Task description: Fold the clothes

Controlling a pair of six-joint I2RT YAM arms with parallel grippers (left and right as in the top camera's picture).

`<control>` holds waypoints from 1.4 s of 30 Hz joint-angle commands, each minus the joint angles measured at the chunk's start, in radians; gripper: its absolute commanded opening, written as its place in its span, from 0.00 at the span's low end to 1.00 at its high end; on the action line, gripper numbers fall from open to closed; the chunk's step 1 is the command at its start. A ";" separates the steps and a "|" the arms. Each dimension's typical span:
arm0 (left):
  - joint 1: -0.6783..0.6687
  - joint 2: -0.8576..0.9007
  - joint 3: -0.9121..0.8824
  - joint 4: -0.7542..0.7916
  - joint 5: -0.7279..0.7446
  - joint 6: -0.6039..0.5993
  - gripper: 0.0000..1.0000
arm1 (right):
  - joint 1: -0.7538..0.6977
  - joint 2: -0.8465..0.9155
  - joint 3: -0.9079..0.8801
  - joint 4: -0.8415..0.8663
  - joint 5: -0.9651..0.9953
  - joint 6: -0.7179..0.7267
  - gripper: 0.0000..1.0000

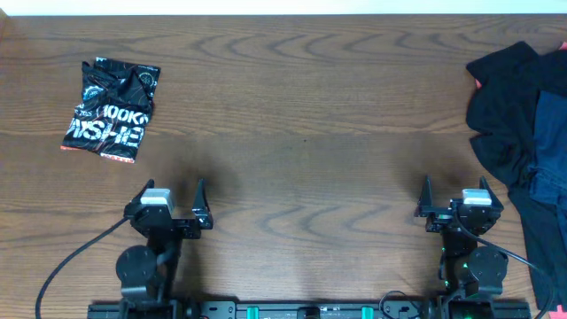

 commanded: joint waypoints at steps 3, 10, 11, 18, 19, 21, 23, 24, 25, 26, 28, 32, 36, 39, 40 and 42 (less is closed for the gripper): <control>-0.005 -0.027 -0.085 0.148 -0.015 0.014 0.98 | 0.016 -0.005 -0.001 -0.004 0.000 -0.014 0.99; -0.006 -0.027 -0.121 0.223 -0.147 0.018 0.98 | 0.016 -0.005 -0.001 -0.004 0.000 -0.014 0.99; -0.006 -0.027 -0.121 0.214 -0.157 0.017 0.98 | 0.016 -0.005 -0.001 -0.004 0.000 -0.014 0.99; -0.031 -0.026 -0.121 0.069 -0.160 -0.040 0.98 | 0.016 -0.005 -0.001 -0.004 0.000 -0.014 0.99; -0.034 -0.026 -0.121 0.069 -0.161 -0.040 0.98 | 0.016 -0.005 -0.001 -0.004 0.000 -0.014 0.99; -0.035 -0.024 -0.121 0.069 -0.162 -0.040 0.98 | 0.016 -0.005 -0.001 -0.004 0.000 -0.014 0.99; -0.035 -0.024 -0.121 0.069 -0.162 -0.040 0.98 | 0.016 -0.005 -0.001 -0.004 0.000 -0.014 0.99; -0.035 -0.024 -0.121 0.069 -0.162 -0.040 0.98 | 0.016 -0.005 -0.001 -0.004 0.000 -0.014 0.99; -0.035 -0.024 -0.121 0.069 -0.162 -0.040 0.98 | 0.016 -0.005 -0.001 -0.004 0.000 -0.014 0.99; -0.035 -0.024 -0.121 0.069 -0.162 -0.040 0.98 | 0.016 -0.005 -0.001 -0.004 0.000 -0.014 0.99; -0.035 -0.024 -0.121 0.069 -0.162 -0.040 0.98 | 0.016 -0.005 -0.001 -0.004 0.000 -0.014 0.99; -0.035 -0.024 -0.121 0.069 -0.162 -0.040 0.98 | 0.016 -0.005 -0.001 -0.004 0.000 -0.014 0.99; -0.035 -0.024 -0.121 0.069 -0.162 -0.040 0.98 | 0.016 -0.005 -0.001 -0.004 0.000 -0.014 0.99; -0.035 -0.024 -0.121 0.069 -0.162 -0.040 0.98 | 0.016 -0.005 -0.001 -0.004 0.000 -0.014 0.99; -0.035 -0.024 -0.121 0.069 -0.162 -0.040 0.98 | 0.016 -0.005 -0.001 -0.004 0.000 -0.014 0.99; -0.035 -0.024 -0.121 0.069 -0.162 -0.040 0.98 | 0.016 -0.005 -0.001 -0.004 0.000 -0.014 0.99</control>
